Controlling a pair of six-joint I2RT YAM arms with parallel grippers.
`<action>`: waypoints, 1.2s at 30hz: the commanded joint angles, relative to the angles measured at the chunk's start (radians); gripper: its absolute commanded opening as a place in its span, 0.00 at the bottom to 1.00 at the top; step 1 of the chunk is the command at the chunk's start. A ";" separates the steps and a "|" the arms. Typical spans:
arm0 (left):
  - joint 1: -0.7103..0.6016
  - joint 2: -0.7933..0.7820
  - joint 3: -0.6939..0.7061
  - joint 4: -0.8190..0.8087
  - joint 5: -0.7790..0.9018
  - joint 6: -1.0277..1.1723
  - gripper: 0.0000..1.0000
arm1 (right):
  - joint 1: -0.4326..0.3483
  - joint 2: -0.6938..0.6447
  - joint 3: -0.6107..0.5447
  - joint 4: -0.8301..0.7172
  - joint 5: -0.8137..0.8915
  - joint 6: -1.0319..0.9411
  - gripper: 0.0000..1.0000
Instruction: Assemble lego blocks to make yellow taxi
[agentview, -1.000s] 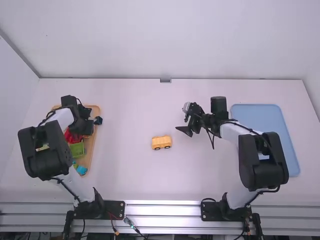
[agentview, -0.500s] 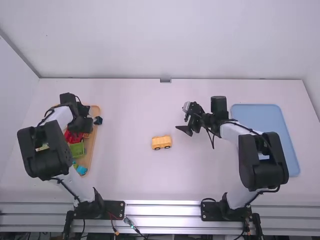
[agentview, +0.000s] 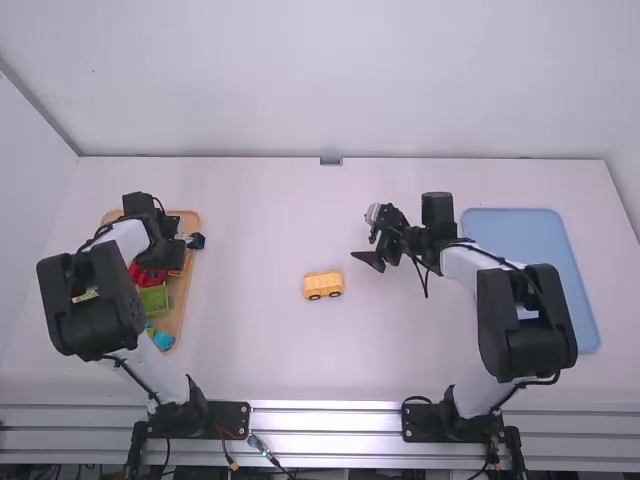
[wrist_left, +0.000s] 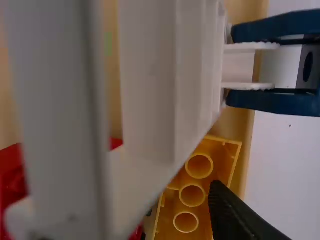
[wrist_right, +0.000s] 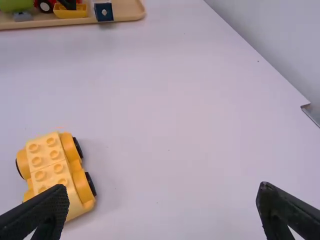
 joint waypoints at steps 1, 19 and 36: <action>0.004 -0.017 -0.022 0.008 0.004 0.008 0.48 | 0.002 -0.006 -0.008 0.000 -0.008 0.006 0.99; 0.003 -0.024 0.066 -0.071 0.009 -0.004 0.43 | 0.002 -0.006 -0.008 0.000 -0.009 0.006 0.99; 0.004 -0.024 0.050 -0.072 0.159 0.049 0.45 | 0.002 -0.006 -0.008 -0.002 -0.009 0.006 0.99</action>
